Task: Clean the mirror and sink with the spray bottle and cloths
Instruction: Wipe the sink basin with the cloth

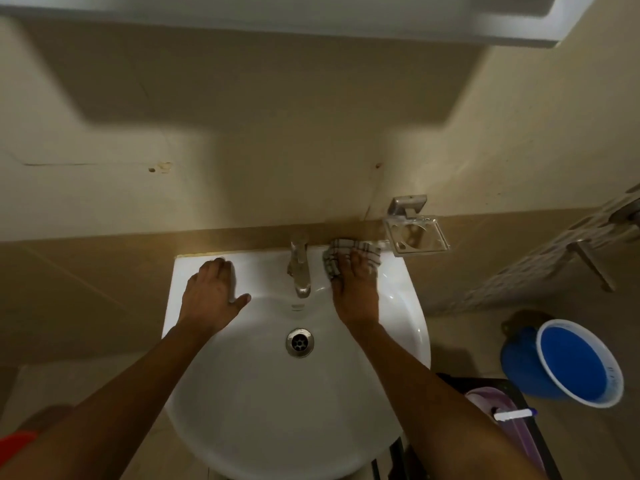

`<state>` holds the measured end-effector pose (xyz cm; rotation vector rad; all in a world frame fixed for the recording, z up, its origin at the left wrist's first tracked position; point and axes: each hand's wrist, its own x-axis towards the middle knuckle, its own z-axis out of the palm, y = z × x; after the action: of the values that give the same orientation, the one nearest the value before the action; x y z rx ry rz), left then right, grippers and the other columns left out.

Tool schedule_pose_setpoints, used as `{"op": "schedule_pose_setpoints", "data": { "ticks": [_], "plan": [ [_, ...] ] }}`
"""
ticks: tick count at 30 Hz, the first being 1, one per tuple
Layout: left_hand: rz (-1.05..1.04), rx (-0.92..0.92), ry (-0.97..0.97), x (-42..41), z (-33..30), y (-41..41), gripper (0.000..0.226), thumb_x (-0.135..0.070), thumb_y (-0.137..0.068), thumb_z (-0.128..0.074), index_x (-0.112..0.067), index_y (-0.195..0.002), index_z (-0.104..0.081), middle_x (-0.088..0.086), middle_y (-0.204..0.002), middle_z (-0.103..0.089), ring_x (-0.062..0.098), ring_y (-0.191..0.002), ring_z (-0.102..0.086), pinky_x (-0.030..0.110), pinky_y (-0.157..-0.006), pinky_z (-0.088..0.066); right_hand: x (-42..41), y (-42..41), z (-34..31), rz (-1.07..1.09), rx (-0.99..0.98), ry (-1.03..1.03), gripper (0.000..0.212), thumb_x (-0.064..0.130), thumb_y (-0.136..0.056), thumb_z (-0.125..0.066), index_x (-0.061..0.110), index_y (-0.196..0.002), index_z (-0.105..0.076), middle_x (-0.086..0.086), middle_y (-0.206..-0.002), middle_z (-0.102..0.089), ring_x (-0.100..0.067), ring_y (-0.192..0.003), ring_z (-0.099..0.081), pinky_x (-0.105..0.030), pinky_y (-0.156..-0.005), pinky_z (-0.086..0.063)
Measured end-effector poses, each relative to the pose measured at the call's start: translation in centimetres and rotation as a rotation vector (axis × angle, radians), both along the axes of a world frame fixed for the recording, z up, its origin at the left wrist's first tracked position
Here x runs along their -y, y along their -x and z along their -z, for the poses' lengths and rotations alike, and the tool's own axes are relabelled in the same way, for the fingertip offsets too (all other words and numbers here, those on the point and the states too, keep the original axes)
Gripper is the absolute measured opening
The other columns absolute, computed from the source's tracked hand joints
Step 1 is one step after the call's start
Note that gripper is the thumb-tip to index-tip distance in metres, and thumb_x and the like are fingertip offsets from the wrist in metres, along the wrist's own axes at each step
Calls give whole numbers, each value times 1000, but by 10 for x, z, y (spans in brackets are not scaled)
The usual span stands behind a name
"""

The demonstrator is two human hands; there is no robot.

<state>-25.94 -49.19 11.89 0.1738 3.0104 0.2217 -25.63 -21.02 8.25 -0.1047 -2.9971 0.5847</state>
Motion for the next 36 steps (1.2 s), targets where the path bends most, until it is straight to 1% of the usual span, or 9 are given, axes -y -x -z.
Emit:
{"op": "schedule_pose_setpoints", "data": {
  "ticks": [5,8,15,20,22,25,28,33,36],
  "plan": [
    [3,-1,-15,26,0,-8,71,-44,-77,-74,2,-127,-53,20,-130,-55,39,-122,-50,48,-94,-47,34,-9,9,-95,-23,-8,62,40,-85,-54,11,-139,-51,-15,-144,-51,-33,-139,-39,-56,-112,-31],
    [16,-6,-24,39,1,-13,70,-43,-78,-73,0,-128,-52,17,-132,-53,37,-121,-51,46,-92,-48,37,-21,11,-103,-64,43,57,30,-90,-41,12,-145,-47,-16,-150,-46,-34,-142,-36,-58,-114,-30],
    [19,-10,-72,51,1,-15,70,-44,-81,-70,1,-132,-51,15,-135,-52,33,-122,-52,44,-97,-47,86,-69,20,-151,-72,240,61,5,-84,-52,17,-144,-48,-15,-150,-44,-38,-138,-38,-50,-112,-40],
    [36,2,-91,54,0,-15,73,-40,-84,-69,1,-139,-45,15,-144,-46,32,-130,-45,42,-105,-42,145,-42,8,-361,5,94,56,23,-87,-36,10,-140,-51,-17,-144,-52,-39,-137,-43,-61,-115,-29],
    [43,11,-103,56,0,-15,73,-37,-85,-68,1,-141,-42,15,-147,-42,31,-133,-42,41,-107,-39,159,-24,5,-399,17,41,54,23,-91,-40,9,-143,-48,-19,-146,-49,-40,-139,-41,-61,-115,-28],
    [54,32,-110,60,2,-13,76,-38,-88,-64,-1,-147,-34,12,-154,-34,27,-141,-33,38,-113,-33,157,-5,1,-341,25,-41,56,19,-95,-49,9,-150,-37,-21,-152,-40,-39,-142,-34,-56,-119,-21],
    [69,35,-105,63,3,-12,77,-40,-90,-61,-3,-149,-29,9,-156,-30,25,-143,-29,36,-114,-31,148,-1,-4,-222,54,-81,57,21,-100,-43,9,-154,-27,-19,-159,-29,-35,-147,-25,-47,-121,-13],
    [79,43,-151,67,2,-13,76,-39,-91,-59,-3,-150,-27,9,-158,-27,24,-145,-26,35,-116,-28,156,-11,3,-136,2,-76,53,27,-99,-40,14,-150,-37,-14,-157,-35,-30,-148,-26,-48,-121,-11],
    [79,32,-189,79,6,-21,73,-37,-91,-61,-2,-148,-32,14,-154,-33,29,-143,-30,37,-116,-26,179,-8,7,-12,16,-10,60,39,-97,-24,18,-151,-37,-11,-158,-35,-27,-149,-23,-51,-121,-6]
  ]
}}
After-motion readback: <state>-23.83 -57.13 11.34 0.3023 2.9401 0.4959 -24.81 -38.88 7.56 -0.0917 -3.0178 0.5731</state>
